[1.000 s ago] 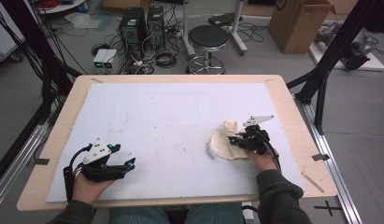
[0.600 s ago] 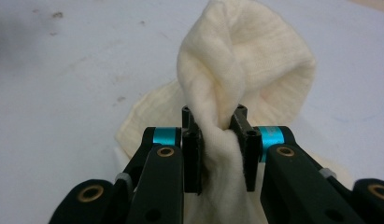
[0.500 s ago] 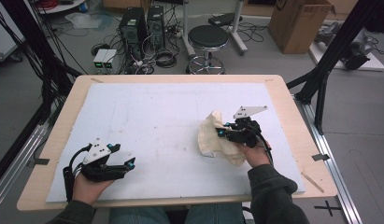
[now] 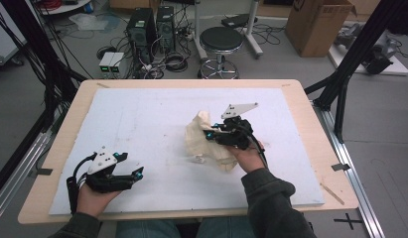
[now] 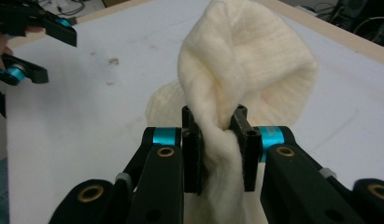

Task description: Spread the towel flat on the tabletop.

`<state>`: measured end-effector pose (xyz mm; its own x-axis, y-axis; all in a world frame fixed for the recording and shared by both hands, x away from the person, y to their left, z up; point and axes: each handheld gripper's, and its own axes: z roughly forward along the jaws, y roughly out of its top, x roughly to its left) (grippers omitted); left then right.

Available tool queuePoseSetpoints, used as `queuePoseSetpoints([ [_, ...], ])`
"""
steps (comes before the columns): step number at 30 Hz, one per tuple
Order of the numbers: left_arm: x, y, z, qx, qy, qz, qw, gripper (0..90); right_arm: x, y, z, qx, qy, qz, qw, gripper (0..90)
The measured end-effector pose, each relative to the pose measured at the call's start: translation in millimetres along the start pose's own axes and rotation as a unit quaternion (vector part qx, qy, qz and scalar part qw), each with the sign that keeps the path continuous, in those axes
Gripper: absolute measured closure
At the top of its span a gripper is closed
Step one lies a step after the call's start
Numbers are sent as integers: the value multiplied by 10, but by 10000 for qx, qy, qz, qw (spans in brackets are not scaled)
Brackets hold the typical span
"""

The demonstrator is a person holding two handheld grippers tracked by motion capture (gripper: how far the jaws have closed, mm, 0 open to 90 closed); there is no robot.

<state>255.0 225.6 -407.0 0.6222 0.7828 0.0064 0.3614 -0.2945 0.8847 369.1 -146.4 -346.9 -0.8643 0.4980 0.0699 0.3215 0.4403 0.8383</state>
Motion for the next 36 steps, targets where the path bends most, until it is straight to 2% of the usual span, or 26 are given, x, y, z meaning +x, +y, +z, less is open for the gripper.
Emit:
queuePoseSetpoints([
  [5, 3, 2, 5, -13, 1, 0, 10000, 254, 75, 52, 223, 104, 102, 23, 9999, 770],
  [9, -2, 6, 12, -12, -23, 22, 10000, 254, 86, 29, 480, 277, 173, 73, 9994, 762],
  [12, -5, 7, 26, -2, -39, 40, 10000, 254, 54, -17, 651, 479, 118, 77, 9988, 752],
  [14, -5, 7, 39, 17, -67, 58, 10000, 254, 27, -51, 755, 657, -5, 16, 9978, 743],
  [15, -9, 7, 49, 27, -70, 64, 10000, 254, 15, -68, 795, 775, -73, 29, 9970, 732],
  [19, -41, 11, 82, 51, -126, 104, 9999, 254, -33, -118, 886, 985, -111, 103, 9950, 658],
  [23, -79, 30, 117, 51, -157, 133, 9998, 254, -32, -90, 808, 793, -78, 126, 9967, 520],
  [27, -138, 70, 188, 48, -258, 168, 9995, 255, -8, -38, 600, 551, -97, 85, 9984, 433],
  [32, -233, 152, 330, 27, -422, 245, 9988, 276, -3, -53, 279, 225, -71, 74, 9997, 408],
  [34, -276, 182, 394, 66, -499, 300, 9983, 306, 0, -106, 151, 55, -82, 45, 9999, 414],
  [36, -306, 215, 474, 181, -572, 419, 9973, 335, 2, -185, 51, 42, -72, 67, 9999, 418],
])
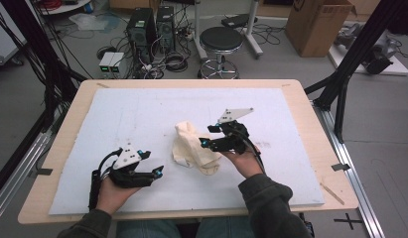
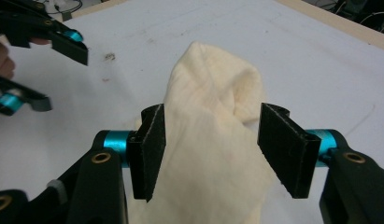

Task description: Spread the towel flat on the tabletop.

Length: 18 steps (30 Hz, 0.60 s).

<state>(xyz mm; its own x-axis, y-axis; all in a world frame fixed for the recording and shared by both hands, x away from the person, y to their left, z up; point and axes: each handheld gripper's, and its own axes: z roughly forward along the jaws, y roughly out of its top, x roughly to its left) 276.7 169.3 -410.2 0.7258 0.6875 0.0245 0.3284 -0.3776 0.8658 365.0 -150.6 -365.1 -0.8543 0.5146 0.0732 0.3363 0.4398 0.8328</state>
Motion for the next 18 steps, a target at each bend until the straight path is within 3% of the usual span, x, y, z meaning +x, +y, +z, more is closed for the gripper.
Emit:
queuePoseSetpoints([
  [10, -54, 141, 558, 480, -488, 177, 9975, 516, -46, -472, -242, 60, 119, 65, 9999, 450],
  [13, -75, 155, 706, 661, -417, 326, 9964, 547, -51, -583, -270, 44, 157, 106, 9998, 463],
  [16, -72, 153, 813, 702, -440, 289, 9961, 611, -33, -723, -262, 66, 194, 139, 9997, 479],
  [18, -59, 153, 858, 776, -377, 292, 9958, 674, -43, -772, -230, 230, 217, 145, 9994, 479],
])
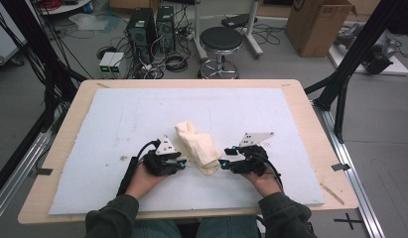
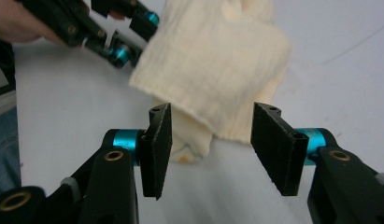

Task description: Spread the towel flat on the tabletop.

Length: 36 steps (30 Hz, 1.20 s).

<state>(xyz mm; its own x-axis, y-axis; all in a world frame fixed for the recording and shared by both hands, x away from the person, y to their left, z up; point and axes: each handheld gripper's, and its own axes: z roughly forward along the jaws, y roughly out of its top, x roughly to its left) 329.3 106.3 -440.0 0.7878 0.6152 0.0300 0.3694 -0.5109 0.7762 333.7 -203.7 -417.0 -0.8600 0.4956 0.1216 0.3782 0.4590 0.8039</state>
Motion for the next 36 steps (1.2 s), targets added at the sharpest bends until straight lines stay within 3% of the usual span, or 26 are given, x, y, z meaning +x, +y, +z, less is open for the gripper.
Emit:
queuePoseSetpoints([
  [3, 9, -3, 24, -31, -31, 30, 10000, 821, -19, -9, 13, 23, -31, 43, 10000, 479],
  [9, 23, 22, -129, -156, -196, 54, 9997, 857, -12, -17, 32, 55, 16, -15, 10000, 480],
  [11, 22, 56, -254, -185, -165, 187, 9995, 857, 8, -12, 39, 59, 13, -29, 10000, 484],
  [13, 37, 77, -390, -358, -171, 160, 9991, 857, 18, -1, 48, 56, 35, -76, 9999, 484],
  [20, 100, 34, -834, -601, -51, 221, 9979, 857, 51, 25, 53, 9, 55, -112, 9999, 490],
  [27, 105, -196, -1248, -762, 52, 221, 9968, 856, 105, 37, 66, 41, 95, -190, 9998, 495],
  [30, 93, -354, -1362, -651, 177, 264, 9974, 857, 114, 40, 76, 42, 121, -171, 9998, 497],
  [36, 136, -679, -1429, -395, 286, 42, 9988, 856, 153, 42, 149, 195, 222, -241, 9993, 522],
])
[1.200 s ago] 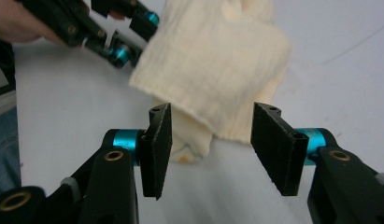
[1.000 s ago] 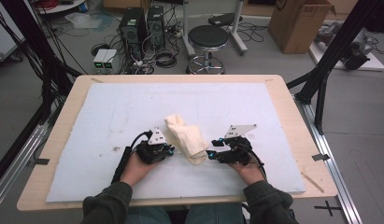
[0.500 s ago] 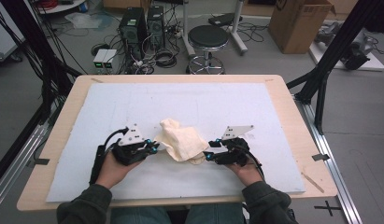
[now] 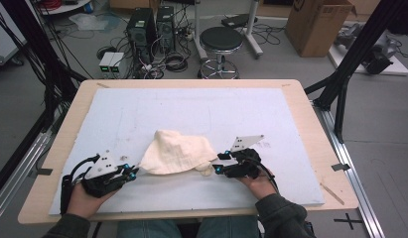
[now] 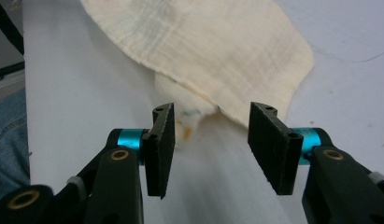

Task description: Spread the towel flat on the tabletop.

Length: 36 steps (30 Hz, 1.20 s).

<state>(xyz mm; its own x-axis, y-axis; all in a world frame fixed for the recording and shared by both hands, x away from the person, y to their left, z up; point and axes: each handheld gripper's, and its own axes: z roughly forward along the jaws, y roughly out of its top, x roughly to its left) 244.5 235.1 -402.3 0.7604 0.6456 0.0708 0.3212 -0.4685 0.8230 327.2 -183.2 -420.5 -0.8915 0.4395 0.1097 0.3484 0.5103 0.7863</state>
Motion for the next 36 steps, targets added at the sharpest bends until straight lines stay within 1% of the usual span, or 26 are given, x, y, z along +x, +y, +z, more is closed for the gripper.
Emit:
queuePoseSetpoints([
  [2, 24, -102, 18, 129, -29, -72, 9999, 854, 14, 6, 38, 62, 21, -45, 10000, 525],
  [3, 27, -138, 30, 167, -100, -140, 9997, 848, 26, 8, 54, 95, 52, -40, 9999, 527],
  [4, 31, -149, 41, 190, -208, -170, 9995, 813, 32, 12, 71, 95, 82, -64, 9999, 537],
  [5, 25, -138, 53, 151, -298, -225, 9992, 725, 43, 17, 85, 106, 133, -75, 9998, 541],
  [6, 18, -123, 60, 88, -348, -247, 9990, 677, 55, 25, 105, 114, 177, -69, 9998, 541],
  [8, -5, -75, 92, -22, -405, -259, 9988, 623, 69, 38, 130, 106, 238, -74, 9996, 546],
  [10, -18, -48, 155, -18, -448, -254, 9987, 577, 95, 56, 147, 100, 292, -72, 9995, 548],
  [11, -21, -43, 193, 5, -487, -273, 9984, 571, 101, 64, 152, 76, 326, -85, 9994, 550],
  [12, -16, -39, 225, 76, -495, -221, 9985, 556, 108, 73, 155, 58, 344, -103, 9993, 550],
  [13, -20, -41, 255, 113, -509, -218, 9984, 554, 121, 81, 152, 60, 370, -85, 9993, 550],
  [15, -14, -52, 293, 190, -526, -197, 9982, 540, 137, 104, 138, 27, 378, -188, 9991, 549],
  [16, -9, -61, 307, 204, -521, -219, 9982, 529, 130, 119, 119, -20, 356, -199, 9992, 549],
  [17, -2, -70, 316, 221, -518, -250, 9981, 528, 120, 134, 103, -92, 366, -162, 9992, 549],
  [19, 13, -89, 332, 324, -531, -210, 9978, 528, 92, 157, 92, -141, 369, -73, 9992, 551],
  [20, 13, -100, 344, 361, -513, -221, 9978, 528, 83, 160, 104, -154, 407, -52, 9990, 553],
  [21, 12, -110, 354, 391, -493, -220, 9978, 532, 82, 162, 124, -131, 419, -66, 9990, 554],
  [22, 16, -117, 359, 448, -493, -185, 9976, 537, 88, 168, 143, -91, 370, -145, 9992, 556],
  [23, 18, -126, 369, 471, -480, -180, 9976, 542, 88, 176, 155, -68, 315, -142, 9994, 564],
  [25, 21, -143, 382, 528, -487, -182, 9972, 543, 26, 200, 164, -127, 271, -145, 9994, 564],
  [27, 29, -154, 382, 585, -505, -175, 9969, 537, -54, 227, 147, -129, 181, -18, 9998, 552],
  [28, 42, -155, 370, 567, -522, -205, 9968, 528, -89, 235, 144, -150, 168, 31, 9997, 539],
  [29, 53, -155, 358, 529, -535, -248, 9969, 520, -136, 243, 142, -198, 117, 132, 9996, 532],
  [30, 61, -155, 350, 505, -534, -279, 9969, 508, -173, 250, 147, -249, 104, 148, 9995, 524],
  [32, 86, -159, 337, 467, -510, -336, 9970, 475, -221, 261, 162, -207, 86, 261, 9994, 485],
  [33, 99, -162, 334, 486, -512, -336, 9969, 461, -248, 267, 180, -190, 102, 324, 9992, 467],
  [36, 138, -175, 334, 491, -445, -440, 9968, 457, -295, 273, 264, -27, 174, 309, 9994, 437],
])
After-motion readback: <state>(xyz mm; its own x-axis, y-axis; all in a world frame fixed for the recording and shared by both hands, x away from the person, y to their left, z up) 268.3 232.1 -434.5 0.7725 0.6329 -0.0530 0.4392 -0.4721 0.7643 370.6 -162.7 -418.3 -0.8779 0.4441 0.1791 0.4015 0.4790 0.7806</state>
